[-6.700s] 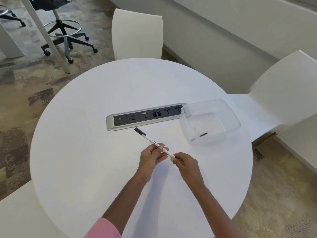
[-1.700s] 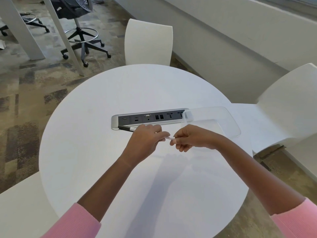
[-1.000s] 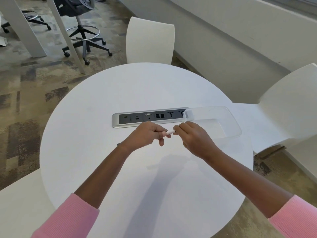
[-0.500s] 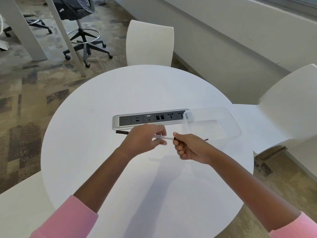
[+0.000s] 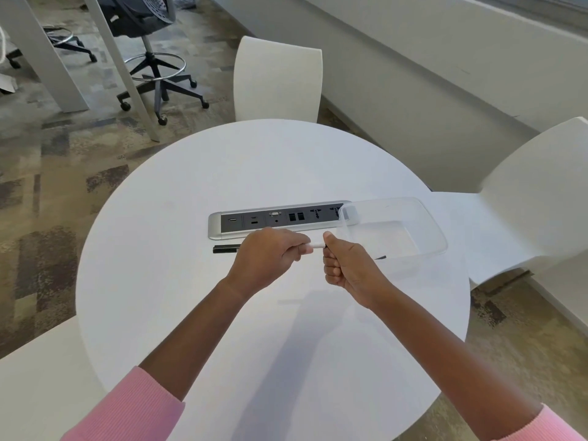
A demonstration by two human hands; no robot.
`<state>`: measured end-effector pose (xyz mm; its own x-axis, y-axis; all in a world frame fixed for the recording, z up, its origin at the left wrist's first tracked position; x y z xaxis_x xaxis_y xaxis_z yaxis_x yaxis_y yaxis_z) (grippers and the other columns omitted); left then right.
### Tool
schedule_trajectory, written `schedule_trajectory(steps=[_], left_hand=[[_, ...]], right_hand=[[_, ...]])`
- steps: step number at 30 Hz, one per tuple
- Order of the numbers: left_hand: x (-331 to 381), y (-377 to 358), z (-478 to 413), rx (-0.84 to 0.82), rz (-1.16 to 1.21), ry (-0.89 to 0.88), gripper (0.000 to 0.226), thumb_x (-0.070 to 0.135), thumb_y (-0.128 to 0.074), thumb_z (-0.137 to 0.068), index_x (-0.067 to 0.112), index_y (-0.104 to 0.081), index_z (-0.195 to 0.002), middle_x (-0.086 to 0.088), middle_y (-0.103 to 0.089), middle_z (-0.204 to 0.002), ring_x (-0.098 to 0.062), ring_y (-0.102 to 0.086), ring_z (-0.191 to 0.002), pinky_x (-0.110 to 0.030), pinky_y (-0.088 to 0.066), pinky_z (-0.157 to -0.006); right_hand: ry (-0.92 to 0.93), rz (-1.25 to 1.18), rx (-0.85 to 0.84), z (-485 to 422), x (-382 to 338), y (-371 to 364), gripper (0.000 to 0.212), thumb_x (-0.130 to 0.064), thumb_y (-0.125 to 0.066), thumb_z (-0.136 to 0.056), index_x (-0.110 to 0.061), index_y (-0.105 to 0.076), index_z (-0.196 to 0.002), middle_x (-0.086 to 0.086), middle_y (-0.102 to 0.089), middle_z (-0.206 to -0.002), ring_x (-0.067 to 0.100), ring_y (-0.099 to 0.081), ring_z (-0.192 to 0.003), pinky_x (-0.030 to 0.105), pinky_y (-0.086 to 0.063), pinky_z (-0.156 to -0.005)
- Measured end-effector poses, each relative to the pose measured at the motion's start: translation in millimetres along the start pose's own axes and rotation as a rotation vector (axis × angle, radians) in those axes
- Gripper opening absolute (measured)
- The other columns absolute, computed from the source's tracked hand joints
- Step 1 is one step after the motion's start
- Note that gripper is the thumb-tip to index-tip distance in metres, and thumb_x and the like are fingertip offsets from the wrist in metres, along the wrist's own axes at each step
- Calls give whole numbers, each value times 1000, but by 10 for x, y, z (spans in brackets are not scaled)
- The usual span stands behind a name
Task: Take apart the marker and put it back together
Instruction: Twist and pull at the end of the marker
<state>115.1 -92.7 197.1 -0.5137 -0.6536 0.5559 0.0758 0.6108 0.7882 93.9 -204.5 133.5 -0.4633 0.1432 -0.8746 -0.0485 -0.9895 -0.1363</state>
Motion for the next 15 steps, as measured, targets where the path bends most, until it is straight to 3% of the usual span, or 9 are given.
schedule_trajectory(steps=[5, 9, 12, 15], left_hand=[[-36, -29, -66, -144, 340, 106, 24, 22, -61, -85, 23, -64, -61, 20, -55, -43, -6, -36, -36, -12, -23, -41], [-110, -116, -110, -299, 635, 220, 18, 17, -62, -85, 22, -71, -71, 12, -62, -48, -4, -28, -34, -13, -25, -37], [-105, -177, -122, -445, 717, 232, 20, 16, -59, -87, 21, -71, -72, 9, -61, -48, -6, -30, -35, -13, -25, -38], [-115, -239, -92, -605, 770, 262, 21, 21, -58, -85, 23, -73, -70, 7, -61, -50, -7, -31, -36, -13, -26, -38]], right_hand=[[195, 45, 4, 54, -131, 17, 45, -30, -42, -95, -20, -33, -52, -14, -27, -43, 6, -22, -39, 13, -23, -39], [382, 206, 8, 121, -294, 14, 46, -23, -39, -96, -21, -37, -50, -14, -31, -38, 3, -25, -38, 11, -26, -41], [489, 362, 15, 181, -372, -3, 50, -22, -39, -96, -32, -43, -48, -14, -36, -39, 3, -29, -41, 16, -27, -46], [618, 545, 28, 278, -465, -42, 43, -28, -41, -95, -35, -37, -52, -11, -32, -48, 5, -30, -47, 17, -26, -49]])
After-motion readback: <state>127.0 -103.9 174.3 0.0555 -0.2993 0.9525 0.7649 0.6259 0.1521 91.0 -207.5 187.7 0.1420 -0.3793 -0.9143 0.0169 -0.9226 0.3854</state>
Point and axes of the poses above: each hand's wrist, its own z-axis away from the middle knuckle, its own y-axis out of the back of the hand, x = y × z, the point moved 9 cm from there along -z, towards the middle knuckle
